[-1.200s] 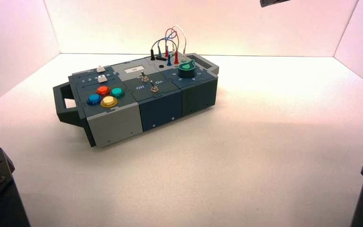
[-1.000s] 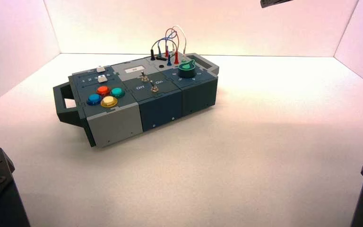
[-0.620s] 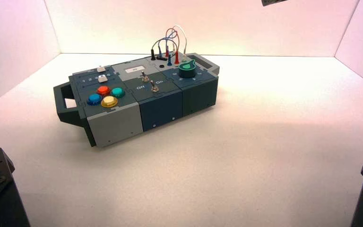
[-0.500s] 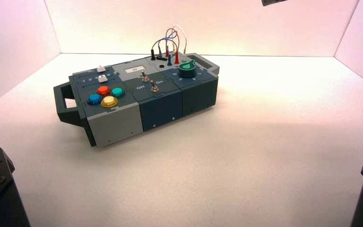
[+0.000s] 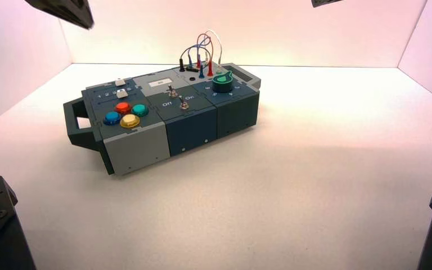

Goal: Move the bottom slider to position 4.

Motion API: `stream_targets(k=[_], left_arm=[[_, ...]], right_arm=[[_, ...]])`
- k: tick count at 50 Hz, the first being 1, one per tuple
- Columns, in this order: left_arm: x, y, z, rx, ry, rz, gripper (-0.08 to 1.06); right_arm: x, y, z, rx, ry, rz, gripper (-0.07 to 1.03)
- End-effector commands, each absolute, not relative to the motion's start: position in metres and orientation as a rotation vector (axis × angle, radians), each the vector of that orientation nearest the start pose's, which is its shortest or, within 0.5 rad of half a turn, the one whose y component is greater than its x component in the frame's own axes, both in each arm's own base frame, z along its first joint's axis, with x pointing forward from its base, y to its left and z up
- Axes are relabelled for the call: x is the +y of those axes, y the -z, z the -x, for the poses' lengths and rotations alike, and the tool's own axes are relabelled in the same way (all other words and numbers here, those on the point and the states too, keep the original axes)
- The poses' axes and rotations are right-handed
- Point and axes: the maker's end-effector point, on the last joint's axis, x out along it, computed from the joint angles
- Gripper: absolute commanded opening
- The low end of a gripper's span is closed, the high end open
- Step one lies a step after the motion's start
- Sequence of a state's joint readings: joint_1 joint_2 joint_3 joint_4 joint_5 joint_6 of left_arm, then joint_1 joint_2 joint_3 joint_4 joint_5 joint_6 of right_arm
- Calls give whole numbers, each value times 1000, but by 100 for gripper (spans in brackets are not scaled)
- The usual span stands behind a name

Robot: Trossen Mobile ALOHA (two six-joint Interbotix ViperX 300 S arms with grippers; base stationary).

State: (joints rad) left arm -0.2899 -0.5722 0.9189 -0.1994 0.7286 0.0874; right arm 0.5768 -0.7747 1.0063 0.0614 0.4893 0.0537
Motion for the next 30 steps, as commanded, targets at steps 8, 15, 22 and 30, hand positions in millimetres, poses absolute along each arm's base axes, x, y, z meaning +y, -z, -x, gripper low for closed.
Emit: stream_targets(k=[8, 15, 22, 30], left_arm=[[-106, -154, -260, 1106, 368, -60, -3], [-110, -146, -270, 1136, 375, -77, -3], [-114, -142, -277, 1152, 378, -84, -3], [-115, -137, -283, 1166, 380, -97, -3]], right_arm=[[149, -208, -216, 706, -547, 86, -2], [149, -208, -216, 706, -547, 86, -2], [149, -208, -217, 704, -547, 87, -2], [149, -208, -217, 704, -547, 87, -2]])
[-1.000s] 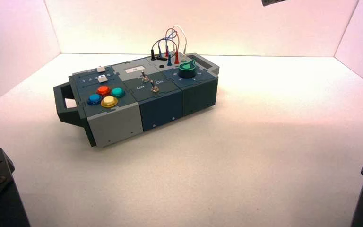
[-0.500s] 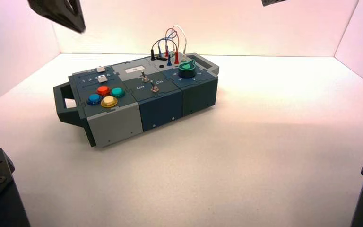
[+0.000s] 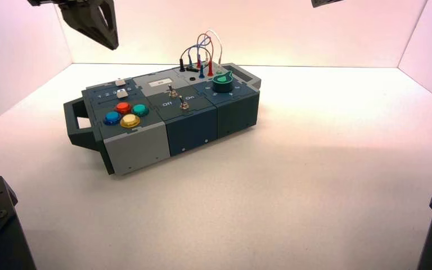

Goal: Move the bottom slider to position 4.

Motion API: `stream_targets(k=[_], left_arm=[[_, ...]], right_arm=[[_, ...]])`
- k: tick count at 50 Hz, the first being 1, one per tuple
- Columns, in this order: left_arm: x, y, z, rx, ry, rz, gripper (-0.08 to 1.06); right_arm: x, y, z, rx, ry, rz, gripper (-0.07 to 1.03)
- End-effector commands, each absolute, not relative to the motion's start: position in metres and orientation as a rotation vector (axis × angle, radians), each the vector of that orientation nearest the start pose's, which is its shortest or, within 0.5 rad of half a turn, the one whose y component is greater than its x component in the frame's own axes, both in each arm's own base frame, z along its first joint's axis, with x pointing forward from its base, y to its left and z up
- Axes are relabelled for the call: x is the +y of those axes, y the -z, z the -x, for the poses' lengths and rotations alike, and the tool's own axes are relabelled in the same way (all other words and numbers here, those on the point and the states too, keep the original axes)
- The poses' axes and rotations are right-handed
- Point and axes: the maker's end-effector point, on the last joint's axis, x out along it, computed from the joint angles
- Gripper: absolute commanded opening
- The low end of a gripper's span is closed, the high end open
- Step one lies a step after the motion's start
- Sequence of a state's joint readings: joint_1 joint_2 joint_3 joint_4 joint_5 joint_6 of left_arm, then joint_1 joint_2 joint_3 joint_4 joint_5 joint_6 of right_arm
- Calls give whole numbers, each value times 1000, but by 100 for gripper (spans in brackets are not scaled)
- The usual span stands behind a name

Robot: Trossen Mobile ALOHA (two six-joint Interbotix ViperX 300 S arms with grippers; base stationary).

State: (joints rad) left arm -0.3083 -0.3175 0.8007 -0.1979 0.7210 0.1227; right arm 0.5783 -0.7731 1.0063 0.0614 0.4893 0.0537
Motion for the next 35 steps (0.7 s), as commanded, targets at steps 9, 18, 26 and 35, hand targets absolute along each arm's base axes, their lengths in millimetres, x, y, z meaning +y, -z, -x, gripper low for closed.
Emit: stream_targets(k=[9, 18, 26, 35], left_arm=[[-116, -127, -285, 1196, 378, -104, -3], [-116, -118, -285, 1222, 380, -115, -3], [-115, -115, -283, 1231, 383, -123, -3], [-109, -110, -276, 1247, 378, -151, -3]], right_arm=[[149, -207, -217, 708, -546, 89, -2], [149, -207, -218, 710, -546, 89, -2], [149, -206, -218, 711, -546, 89, -2], [149, -206, -218, 711, -546, 91, -2]])
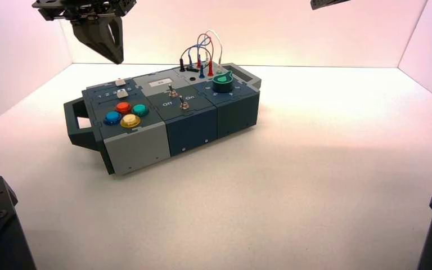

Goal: Move the bottom slider to position 4.

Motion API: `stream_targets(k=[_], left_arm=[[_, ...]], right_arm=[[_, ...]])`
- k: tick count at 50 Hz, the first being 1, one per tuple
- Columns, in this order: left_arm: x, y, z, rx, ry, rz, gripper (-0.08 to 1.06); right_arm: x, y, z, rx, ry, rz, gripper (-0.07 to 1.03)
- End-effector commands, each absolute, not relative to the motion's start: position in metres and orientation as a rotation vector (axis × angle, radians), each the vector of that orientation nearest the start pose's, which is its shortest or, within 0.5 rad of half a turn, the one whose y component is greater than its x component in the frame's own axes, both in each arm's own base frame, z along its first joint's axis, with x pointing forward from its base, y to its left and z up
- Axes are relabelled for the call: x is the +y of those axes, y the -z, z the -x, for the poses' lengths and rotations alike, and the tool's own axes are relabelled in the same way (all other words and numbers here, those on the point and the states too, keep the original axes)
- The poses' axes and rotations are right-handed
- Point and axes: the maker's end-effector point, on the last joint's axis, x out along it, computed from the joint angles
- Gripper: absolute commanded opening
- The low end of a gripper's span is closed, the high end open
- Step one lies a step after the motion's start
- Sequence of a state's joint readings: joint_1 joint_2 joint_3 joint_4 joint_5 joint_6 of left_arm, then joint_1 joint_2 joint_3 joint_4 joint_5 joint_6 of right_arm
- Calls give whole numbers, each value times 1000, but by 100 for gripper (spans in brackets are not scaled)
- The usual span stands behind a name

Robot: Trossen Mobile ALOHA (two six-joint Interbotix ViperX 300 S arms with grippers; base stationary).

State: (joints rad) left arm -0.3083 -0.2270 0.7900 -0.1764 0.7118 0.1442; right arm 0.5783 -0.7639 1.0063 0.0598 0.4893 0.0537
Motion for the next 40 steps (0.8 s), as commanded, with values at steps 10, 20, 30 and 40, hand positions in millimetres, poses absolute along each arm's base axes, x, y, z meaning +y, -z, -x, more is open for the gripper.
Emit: stream_targets(k=[10, 20, 30, 40], left_arm=[[-105, -99, -265, 1305, 377, -169, -3], [-102, -96, -257, 1344, 383, -184, -3], [-99, -95, -249, 1383, 394, -210, -3], [-95, -89, -248, 1414, 392, -243, -3]], right_arm=[[149, -206, -218, 711, -546, 91, -2], [149, -206, -218, 710, -544, 92, -2], [149, -207, -218, 710, -544, 93, -2], [148, -207, -219, 708, -542, 94, -2]])
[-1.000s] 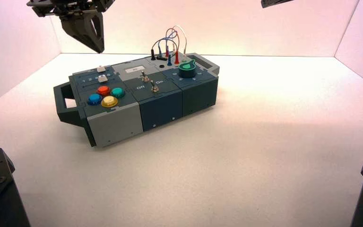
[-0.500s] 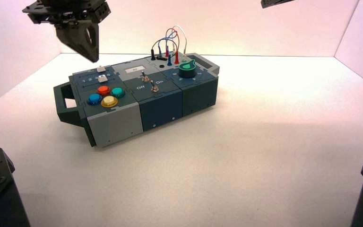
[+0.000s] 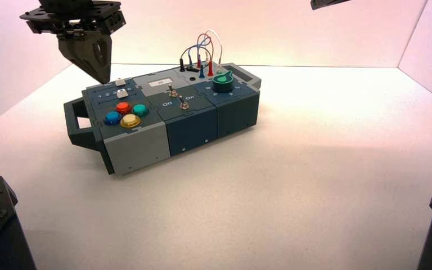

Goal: Move the bottom slider to position 4.

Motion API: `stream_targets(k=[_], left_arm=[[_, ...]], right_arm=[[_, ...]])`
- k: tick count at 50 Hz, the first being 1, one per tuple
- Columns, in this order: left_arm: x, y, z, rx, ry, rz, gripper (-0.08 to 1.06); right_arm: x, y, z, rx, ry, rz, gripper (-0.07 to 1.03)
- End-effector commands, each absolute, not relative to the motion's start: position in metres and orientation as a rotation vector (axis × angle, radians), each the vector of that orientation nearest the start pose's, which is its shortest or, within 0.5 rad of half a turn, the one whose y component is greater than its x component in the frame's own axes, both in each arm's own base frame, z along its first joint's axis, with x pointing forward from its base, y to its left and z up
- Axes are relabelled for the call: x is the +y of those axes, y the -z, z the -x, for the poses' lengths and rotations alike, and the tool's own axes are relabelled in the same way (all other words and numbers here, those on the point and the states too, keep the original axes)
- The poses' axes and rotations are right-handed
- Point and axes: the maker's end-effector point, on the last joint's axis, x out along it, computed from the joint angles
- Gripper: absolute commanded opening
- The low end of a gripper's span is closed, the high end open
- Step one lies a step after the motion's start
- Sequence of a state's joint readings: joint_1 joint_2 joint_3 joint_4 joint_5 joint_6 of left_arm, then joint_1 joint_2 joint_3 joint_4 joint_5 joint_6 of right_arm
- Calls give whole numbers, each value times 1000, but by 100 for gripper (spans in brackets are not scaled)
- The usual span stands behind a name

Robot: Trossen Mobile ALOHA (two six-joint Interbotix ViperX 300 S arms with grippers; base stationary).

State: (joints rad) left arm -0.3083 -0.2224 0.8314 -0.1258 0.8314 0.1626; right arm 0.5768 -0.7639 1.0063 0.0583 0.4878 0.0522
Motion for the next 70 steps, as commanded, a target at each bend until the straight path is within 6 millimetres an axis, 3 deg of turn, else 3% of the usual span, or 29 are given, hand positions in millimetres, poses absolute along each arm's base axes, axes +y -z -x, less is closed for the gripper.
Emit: stream_targets(k=[1, 15, 49, 70], left_arm=[[-95, -88, -248, 1416, 390, -247, -3], [-93, -73, -249, 1466, 389, -272, -3], [-81, -67, -276, 1424, 344, -282, -3], [-84, -58, -290, 1438, 341, -284, -3]], right_arm=[[148, -207, -219, 708, -542, 94, -2], [148, -208, -219, 706, -541, 95, -2], [148, -208, -219, 703, -541, 94, -2], [148, -208, -219, 703, -541, 95, -2]])
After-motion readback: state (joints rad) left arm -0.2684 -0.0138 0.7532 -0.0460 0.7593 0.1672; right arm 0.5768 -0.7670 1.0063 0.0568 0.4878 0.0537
